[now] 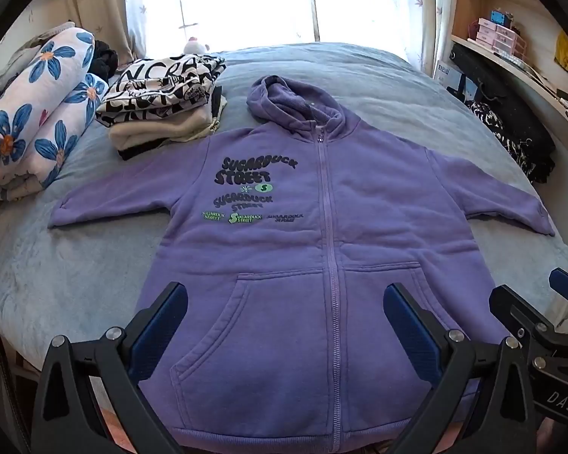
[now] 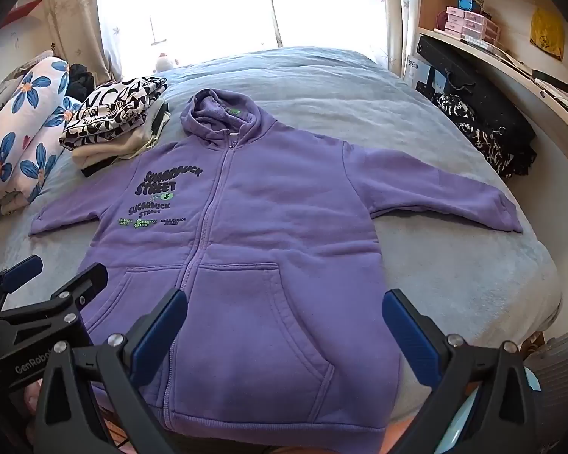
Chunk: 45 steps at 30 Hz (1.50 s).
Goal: Fold large clothes
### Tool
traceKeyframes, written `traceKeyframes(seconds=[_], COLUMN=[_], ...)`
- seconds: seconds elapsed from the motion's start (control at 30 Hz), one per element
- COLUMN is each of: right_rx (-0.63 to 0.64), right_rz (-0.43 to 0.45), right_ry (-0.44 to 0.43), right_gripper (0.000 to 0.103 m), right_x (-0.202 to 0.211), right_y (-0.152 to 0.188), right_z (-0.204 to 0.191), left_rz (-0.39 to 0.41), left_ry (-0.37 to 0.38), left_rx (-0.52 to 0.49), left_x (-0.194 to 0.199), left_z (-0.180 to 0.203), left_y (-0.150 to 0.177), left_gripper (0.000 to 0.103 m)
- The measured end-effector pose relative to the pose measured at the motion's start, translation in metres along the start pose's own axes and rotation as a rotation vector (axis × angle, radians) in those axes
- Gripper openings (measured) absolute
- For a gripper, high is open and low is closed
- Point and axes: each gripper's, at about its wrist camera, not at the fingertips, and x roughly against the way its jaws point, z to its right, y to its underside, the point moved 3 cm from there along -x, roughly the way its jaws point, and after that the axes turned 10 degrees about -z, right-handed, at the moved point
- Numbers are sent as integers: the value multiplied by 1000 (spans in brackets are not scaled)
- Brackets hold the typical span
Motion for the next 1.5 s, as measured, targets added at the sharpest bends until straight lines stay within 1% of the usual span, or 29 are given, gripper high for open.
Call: traceKeyframes(seconds=[0.1,0.2,0.23,0.43,0.47,1.5], right_rx=[2,5,7,6,14,5], right_rz=[-3,2,2,2,2,-5], right_ry=[8,11,8,12,10,1], right_gripper=[103,103,103,103,103,103], right_x=[0,0,-1,-10,-4,-9], right_y=[0,0,0,2,1,2], right_z=[-1,-3,-3,-8,-3,1], left_rz=[-19,-11,-27,-26,-29,-39], left_ry=[-1,3,3,14,19,11], left_rx=[-4,-5,-4,5,14,17], left_x=[-1,-7,-7,-7,-5,-6], left_z=[1,-1,0,1,2,3], left_y=[0,9,4,4,1,7], left_gripper=[102,102,102,102,102,102])
